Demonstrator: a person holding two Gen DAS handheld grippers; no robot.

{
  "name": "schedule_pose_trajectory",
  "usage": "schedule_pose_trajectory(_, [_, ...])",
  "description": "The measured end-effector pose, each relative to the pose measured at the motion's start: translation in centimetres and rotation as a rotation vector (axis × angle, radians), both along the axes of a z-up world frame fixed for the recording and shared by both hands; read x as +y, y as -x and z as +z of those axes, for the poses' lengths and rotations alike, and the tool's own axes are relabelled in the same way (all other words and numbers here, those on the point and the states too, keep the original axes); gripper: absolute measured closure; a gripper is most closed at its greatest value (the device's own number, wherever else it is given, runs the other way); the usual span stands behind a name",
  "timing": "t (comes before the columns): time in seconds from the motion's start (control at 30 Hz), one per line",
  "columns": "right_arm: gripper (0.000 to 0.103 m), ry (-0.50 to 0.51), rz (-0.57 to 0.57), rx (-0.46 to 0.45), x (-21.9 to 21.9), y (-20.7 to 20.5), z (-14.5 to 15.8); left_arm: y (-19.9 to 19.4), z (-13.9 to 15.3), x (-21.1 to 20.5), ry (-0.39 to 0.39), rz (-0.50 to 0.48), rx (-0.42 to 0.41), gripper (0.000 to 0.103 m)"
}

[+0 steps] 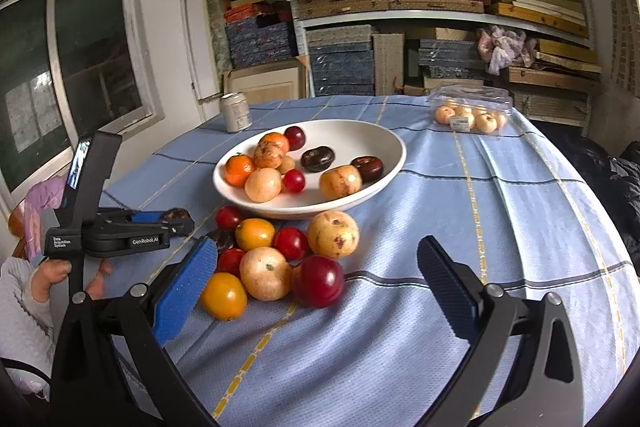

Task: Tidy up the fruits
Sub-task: 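Grasp a yellow-orange fruit with the right gripper while the left gripper holds the dark fruit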

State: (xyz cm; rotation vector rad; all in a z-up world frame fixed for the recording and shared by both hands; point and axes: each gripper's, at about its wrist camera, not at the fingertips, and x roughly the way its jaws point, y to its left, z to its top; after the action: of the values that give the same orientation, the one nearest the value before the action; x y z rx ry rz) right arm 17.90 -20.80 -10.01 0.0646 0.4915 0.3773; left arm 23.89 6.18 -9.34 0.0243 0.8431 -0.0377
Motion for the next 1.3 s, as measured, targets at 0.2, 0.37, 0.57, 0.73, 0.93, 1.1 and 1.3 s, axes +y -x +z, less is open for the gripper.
schedule_pose_trajectory(0.2, [0.039, 0.065, 0.185, 0.037, 3.0, 0.9, -0.4, 1.6, 1.1, 1.4, 0.035, 0.053, -0.044, 0.058])
schedule_pose_trajectory(0.37, [0.055, 0.103, 0.285, 0.093, 5.6, 1.2, -1.2, 1.5, 0.9, 1.5, 0.060, 0.041, -0.021, 0.058])
schedule_pose_trajectory(0.57, [0.069, 0.104, 0.286, 0.188, 7.0, 0.4, -2.3, 2.0, 1.4, 1.3, 0.075, 0.015, -0.044, 0.058])
schedule_pose_trajectory(0.73, [0.069, 0.084, 0.248, 0.246, 6.8, -0.5, -3.0, 2.4, 1.8, 1.1, 0.093, -0.007, -0.052, 0.058])
schedule_pose_trajectory(0.93, [0.065, 0.062, 0.226, 0.294, 7.1, -1.6, -3.6, 2.7, 2.0, 0.6, 0.092, -0.028, -0.060, 0.058])
schedule_pose_trajectory(1.1, [0.060, 0.051, 0.220, 0.316, 7.4, -2.3, -3.8, 2.8, 1.9, 0.4, 0.093, -0.035, -0.059, 0.058])
schedule_pose_trajectory(1.3, [0.065, 0.023, 0.226, 0.324, 7.3, -2.5, -3.9, 2.7, 1.8, 0.4, 0.091, -0.030, -0.051, 0.058])
